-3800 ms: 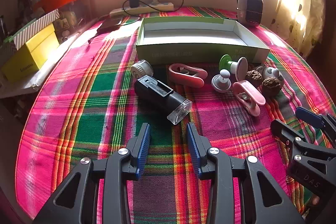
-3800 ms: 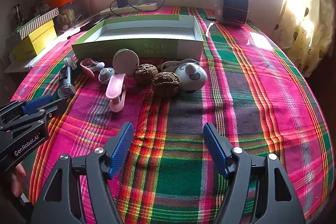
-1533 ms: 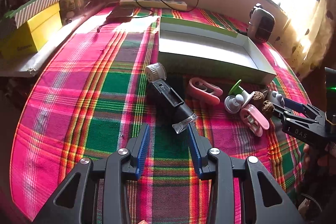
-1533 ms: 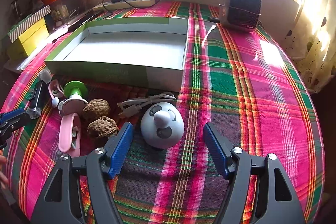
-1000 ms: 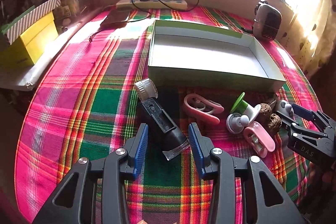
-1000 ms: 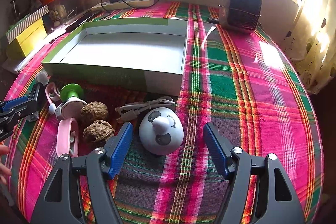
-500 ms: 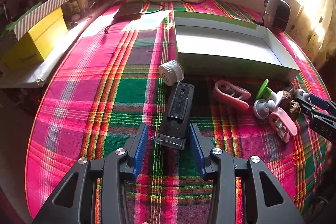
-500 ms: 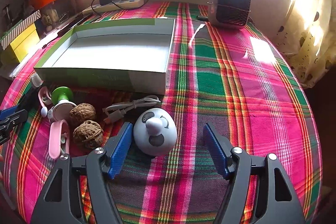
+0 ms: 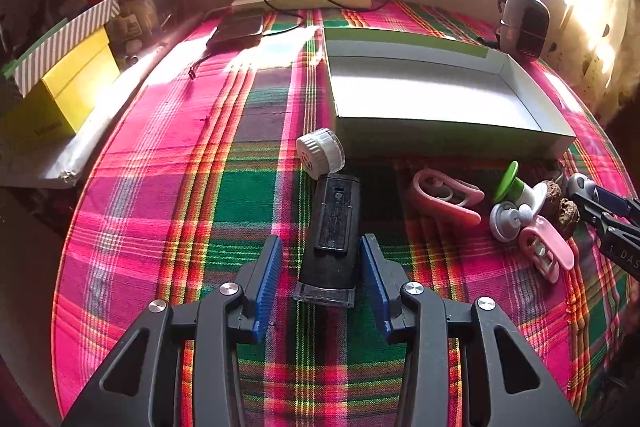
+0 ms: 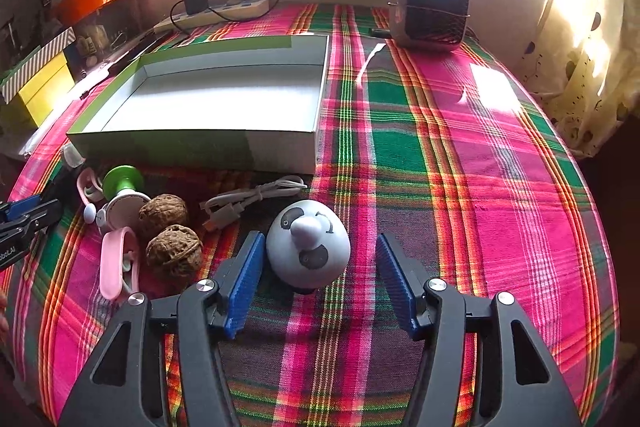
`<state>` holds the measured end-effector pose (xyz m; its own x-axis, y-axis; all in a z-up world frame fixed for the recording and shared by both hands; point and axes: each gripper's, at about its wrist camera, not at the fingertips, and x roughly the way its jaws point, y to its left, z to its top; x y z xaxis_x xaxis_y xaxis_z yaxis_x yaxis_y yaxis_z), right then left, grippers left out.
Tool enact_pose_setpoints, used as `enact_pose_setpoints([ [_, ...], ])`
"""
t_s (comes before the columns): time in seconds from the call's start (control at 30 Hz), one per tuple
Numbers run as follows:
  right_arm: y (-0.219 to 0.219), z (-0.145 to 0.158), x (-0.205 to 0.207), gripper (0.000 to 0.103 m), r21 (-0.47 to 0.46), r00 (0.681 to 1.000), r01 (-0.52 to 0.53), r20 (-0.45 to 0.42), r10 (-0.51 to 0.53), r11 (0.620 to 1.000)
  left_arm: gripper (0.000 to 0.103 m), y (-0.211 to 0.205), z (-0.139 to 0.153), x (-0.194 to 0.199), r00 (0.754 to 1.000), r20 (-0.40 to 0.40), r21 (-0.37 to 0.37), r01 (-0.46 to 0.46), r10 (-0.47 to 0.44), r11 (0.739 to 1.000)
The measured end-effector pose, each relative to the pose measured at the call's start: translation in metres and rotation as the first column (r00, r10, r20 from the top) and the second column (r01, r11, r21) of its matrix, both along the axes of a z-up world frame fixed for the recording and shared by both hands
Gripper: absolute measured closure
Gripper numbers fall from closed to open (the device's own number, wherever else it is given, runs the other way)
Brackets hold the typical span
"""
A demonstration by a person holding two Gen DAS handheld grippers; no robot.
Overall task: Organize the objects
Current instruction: 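Close left gripper on black lens device while right gripper closes on white face toy, then carry black device with left gripper while right gripper carries white toy into box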
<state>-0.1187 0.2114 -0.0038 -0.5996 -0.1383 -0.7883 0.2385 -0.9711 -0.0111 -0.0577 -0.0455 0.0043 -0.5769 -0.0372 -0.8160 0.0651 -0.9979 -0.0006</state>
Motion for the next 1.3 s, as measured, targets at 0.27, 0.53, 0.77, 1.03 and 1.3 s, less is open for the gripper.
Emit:
enact_pose_setpoints([
  [0.27, -0.002, 0.001, 0.002, 0.060, -0.003, 1.000, -0.003, -0.004, 0.003, 1.000, 0.075, -0.001, 0.000, 0.000, 1.000, -0.008, 0.012, 0.002, -0.002, 1.000],
  [0.53, -0.001, 0.001, 0.002, 0.061, -0.012, 1.000, -0.003, -0.004, 0.003, 1.000, 0.078, -0.001, 0.001, -0.001, 1.000, -0.011, 0.015, 0.007, -0.007, 1.000],
  [0.77, 0.000, 0.007, 0.005, 0.061, -0.025, 1.000, -0.010, -0.017, 0.009, 1.000, 0.078, 0.001, 0.002, 0.001, 1.000, -0.016, 0.025, 0.023, -0.022, 0.999],
  [1.03, -0.003, 0.022, 0.006, 0.061, -0.045, 0.999, -0.030, -0.036, 0.028, 0.999, 0.078, 0.004, 0.019, 0.006, 0.998, -0.047, 0.027, 0.052, -0.051, 0.998],
  [1.3, -0.015, 0.048, -0.003, 0.061, -0.060, 0.994, -0.073, -0.081, 0.068, 0.995, 0.078, 0.007, 0.043, -0.005, 0.993, -0.079, 0.042, 0.087, -0.083, 0.995],
])
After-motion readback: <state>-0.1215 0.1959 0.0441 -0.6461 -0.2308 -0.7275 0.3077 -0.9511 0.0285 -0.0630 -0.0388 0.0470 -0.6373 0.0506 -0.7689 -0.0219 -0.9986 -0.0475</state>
